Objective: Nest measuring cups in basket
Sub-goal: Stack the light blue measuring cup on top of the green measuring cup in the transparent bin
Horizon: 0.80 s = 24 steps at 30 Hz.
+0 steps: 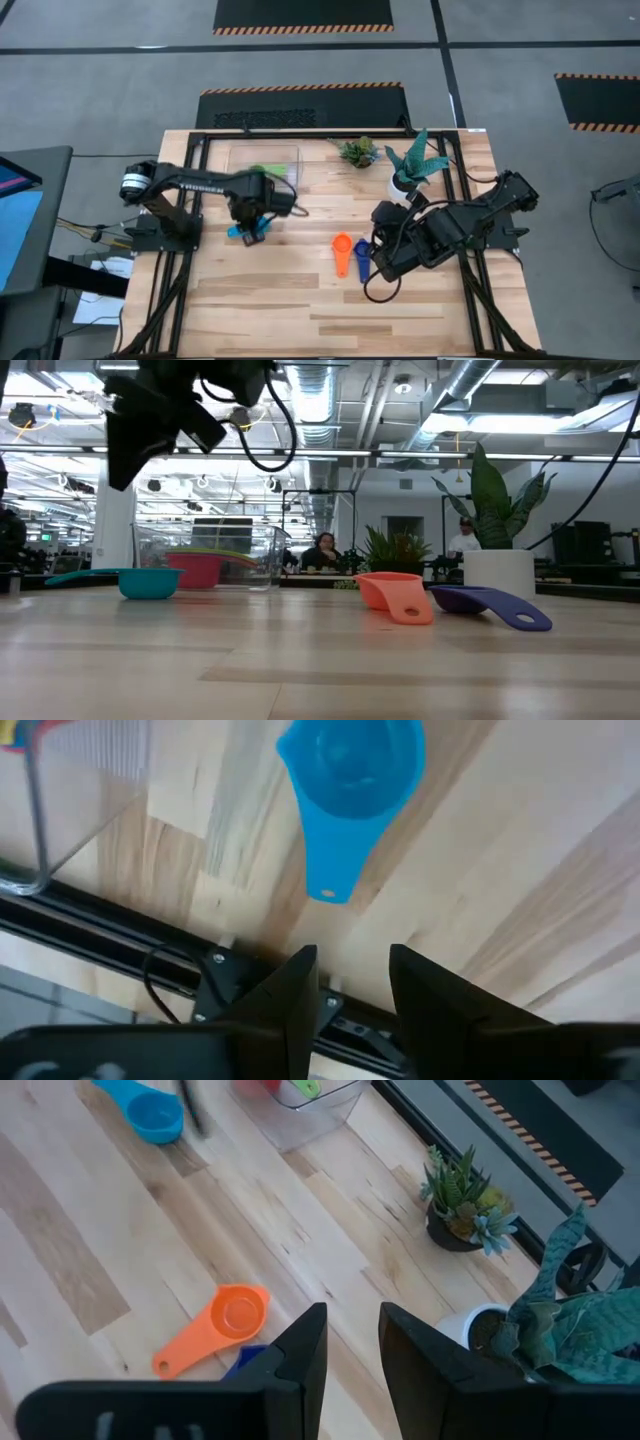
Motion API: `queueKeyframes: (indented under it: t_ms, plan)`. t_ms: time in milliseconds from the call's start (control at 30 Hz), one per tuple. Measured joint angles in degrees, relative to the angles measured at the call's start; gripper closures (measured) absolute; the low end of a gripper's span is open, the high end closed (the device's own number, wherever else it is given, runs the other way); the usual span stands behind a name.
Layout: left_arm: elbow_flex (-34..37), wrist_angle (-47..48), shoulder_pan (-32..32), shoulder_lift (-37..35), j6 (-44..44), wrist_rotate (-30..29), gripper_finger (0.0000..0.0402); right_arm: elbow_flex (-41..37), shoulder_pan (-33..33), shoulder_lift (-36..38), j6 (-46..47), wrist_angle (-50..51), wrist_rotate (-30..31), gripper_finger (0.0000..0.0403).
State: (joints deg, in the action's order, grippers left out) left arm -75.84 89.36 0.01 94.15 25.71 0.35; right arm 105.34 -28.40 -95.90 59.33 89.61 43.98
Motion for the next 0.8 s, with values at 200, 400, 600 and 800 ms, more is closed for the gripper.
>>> queueKeyframes:
  t_ms: [200, 400, 600, 800]
  plan:
    - [4.12, -0.91, -6.87, 0.00, 2.66, -6.44, 0.0286, -0.01, 0.76, 0.00, 0.00, 0.00, 0.03, 0.0285]
    - [11.62, -6.17, -11.98, 0.00, 9.92, -8.51, 0.0286, -0.02, 0.68, 0.00, 0.00, 0.00, -0.10, 0.0285]
    - [19.29, -11.34, -14.14, -1.83, 16.84, -8.07, 0.0286, -0.02, 0.68, 0.00, -1.17, -0.07, -0.14, 0.0285]
    - [22.01, -19.52, -17.88, -3.78, 20.39, -10.11, 0.0286, -0.02, 0.70, -0.02, -1.21, -0.11, -0.17, 0.0285]
